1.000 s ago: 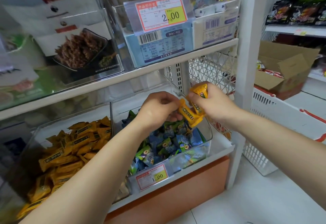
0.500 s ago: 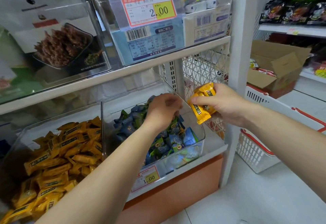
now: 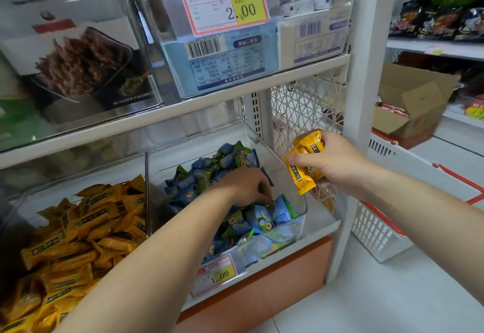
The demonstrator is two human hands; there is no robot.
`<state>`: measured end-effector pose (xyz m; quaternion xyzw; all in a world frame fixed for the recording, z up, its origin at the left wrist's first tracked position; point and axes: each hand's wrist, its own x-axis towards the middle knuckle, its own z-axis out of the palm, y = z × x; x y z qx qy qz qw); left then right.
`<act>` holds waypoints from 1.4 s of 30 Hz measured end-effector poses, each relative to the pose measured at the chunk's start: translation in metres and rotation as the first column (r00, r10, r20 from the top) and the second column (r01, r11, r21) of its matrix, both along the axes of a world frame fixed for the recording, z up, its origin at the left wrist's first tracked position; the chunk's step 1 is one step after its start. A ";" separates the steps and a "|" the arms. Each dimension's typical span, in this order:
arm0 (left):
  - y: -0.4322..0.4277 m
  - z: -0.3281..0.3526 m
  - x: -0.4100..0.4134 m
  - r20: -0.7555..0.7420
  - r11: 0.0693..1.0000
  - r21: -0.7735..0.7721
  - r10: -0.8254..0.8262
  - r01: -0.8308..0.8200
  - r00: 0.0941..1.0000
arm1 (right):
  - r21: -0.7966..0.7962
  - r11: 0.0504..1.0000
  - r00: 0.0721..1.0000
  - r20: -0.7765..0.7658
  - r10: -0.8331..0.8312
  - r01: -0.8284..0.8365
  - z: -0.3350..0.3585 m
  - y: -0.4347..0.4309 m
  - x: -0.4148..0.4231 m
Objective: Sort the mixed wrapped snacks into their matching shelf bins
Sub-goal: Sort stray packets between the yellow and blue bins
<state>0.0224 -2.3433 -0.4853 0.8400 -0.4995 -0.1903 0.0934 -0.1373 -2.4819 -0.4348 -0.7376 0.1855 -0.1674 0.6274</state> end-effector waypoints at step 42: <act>0.312 0.057 -0.011 0.235 0.831 -0.376 0.513 -0.409 0.826 | -0.764 0.535 0.913 -0.173 0.368 -0.360 0.022 0.232 0.123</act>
